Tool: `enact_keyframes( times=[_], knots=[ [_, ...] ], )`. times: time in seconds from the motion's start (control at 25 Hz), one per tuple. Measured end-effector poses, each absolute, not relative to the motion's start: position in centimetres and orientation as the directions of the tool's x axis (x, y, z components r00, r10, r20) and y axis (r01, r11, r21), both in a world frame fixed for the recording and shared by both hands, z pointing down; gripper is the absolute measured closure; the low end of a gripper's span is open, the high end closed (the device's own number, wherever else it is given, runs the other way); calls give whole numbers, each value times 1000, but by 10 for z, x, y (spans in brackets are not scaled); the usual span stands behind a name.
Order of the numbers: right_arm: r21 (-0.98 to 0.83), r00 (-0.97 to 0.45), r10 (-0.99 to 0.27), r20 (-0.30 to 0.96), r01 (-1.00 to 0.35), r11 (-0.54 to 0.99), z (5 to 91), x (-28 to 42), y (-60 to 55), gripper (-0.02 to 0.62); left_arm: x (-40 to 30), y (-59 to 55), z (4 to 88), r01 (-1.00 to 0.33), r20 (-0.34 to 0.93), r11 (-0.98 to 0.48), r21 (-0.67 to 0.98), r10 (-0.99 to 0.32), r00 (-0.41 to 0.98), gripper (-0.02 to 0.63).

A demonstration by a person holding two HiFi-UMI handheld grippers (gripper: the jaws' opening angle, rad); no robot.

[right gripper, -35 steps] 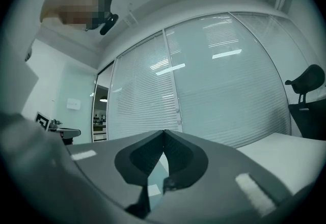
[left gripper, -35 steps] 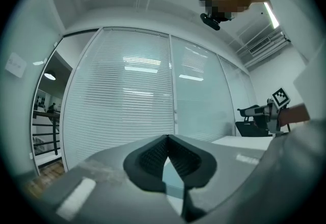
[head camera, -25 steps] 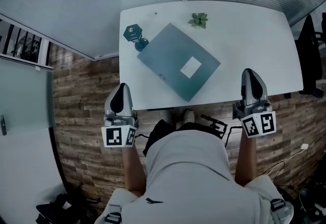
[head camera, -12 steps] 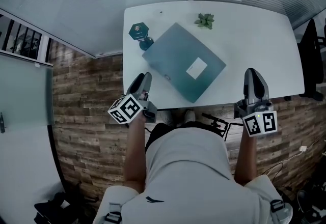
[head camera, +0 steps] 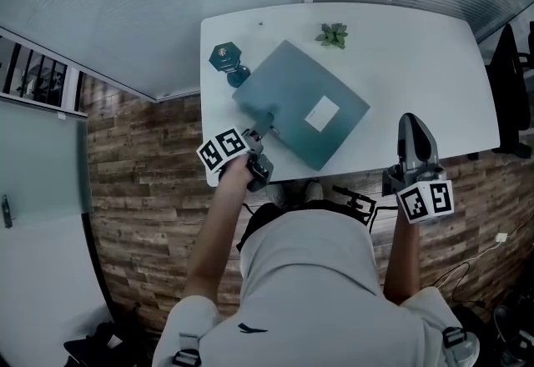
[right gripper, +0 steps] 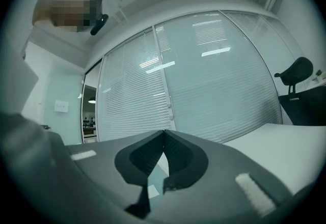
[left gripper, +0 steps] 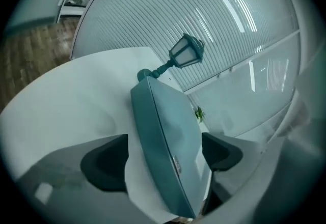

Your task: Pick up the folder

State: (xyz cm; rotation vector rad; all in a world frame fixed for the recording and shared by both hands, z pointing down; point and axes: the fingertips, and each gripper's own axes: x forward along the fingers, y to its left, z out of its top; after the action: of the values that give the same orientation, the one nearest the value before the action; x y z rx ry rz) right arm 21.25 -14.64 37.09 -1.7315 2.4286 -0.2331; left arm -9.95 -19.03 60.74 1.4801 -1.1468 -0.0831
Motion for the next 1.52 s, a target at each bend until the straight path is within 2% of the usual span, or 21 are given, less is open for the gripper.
enact_keyframes(
  times=[0.28,0.4,0.52,0.96,1.04,1.16,1.24,1.36,1.52],
  knots=[
    [-231,-311,-950,-21,-923,308,378,213,-147,595,-83,-196,633,-631,618,233,740,-607,500,154],
    [-234,-303,-953,-15,-925,298,379,216,-147,595,-84,-198,636,-653,631,234,720,-613,476,233],
    [-238,-298,-955,-8,-927,291,381,216,-148,595,-83,-200,638,-656,633,229,719,-606,482,252],
    [-240,-331,-943,17,-917,318,390,202,-154,595,-81,-203,639,-646,612,208,735,-614,498,264],
    [-232,-351,-934,65,-916,328,399,199,-160,595,-82,-203,638,-642,606,204,739,-616,502,265],
    [-210,-387,-900,200,-914,347,421,194,-180,593,-82,-203,637,-638,599,198,744,-622,505,268],
    [-181,-402,-861,312,-915,361,438,190,-199,564,-82,-204,638,-635,594,196,747,-625,506,270],
    [-127,-421,-789,448,-903,410,463,178,-232,473,-82,-204,639,-629,590,196,752,-626,510,273],
    [-138,-464,-637,615,-859,493,512,154,-275,418,-82,-205,639,-624,587,197,756,-627,513,275]
  ],
)
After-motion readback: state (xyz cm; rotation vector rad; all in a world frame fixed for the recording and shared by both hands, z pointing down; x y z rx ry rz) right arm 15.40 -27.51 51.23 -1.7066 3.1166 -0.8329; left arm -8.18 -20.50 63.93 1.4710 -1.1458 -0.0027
